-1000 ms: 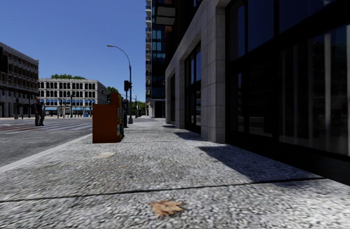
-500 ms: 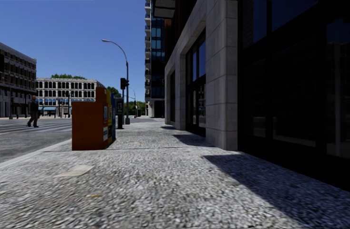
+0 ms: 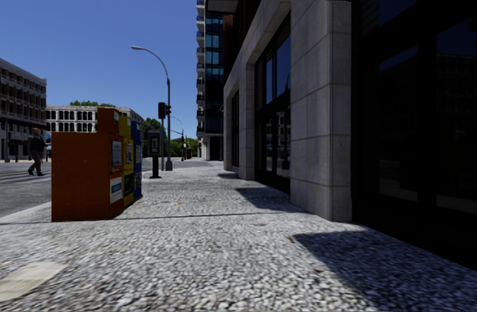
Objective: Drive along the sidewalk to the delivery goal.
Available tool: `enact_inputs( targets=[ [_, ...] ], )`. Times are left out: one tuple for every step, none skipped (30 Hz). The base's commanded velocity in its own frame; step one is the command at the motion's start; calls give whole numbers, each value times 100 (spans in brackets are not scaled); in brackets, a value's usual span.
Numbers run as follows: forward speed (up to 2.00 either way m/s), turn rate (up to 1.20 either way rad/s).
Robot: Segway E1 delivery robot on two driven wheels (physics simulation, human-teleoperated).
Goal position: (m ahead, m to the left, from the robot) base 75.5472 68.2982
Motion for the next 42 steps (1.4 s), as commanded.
enact_inputs(
  targets=[
    [200,0],
    [200,0],
    [200,0],
    [200,0],
    [200,0],
    [200,0],
    [200,0],
    [200,0],
    [200,0],
    [200,0],
    [200,0],
    [200,0],
    [200,0],
    [200,0],
    [200,0],
    [197,0],
    [197,0],
    [186,0],
    [167,0],
    [147,0],
    [139,0],
    [139,0],
    [136,0],
    [135,0],
    [135,0],
    [135,5],
    [135,9],
    [135,11],
    [135,12],
    [135,12],
    [135,13],
    [135,13],
    [135,13],
    [135,14],
    [135,14],
    [135,14],
    [135,14],
    [135,14],
    [135,14],
    [135,14],
    [135,14],
    [135,14]
  ],
)
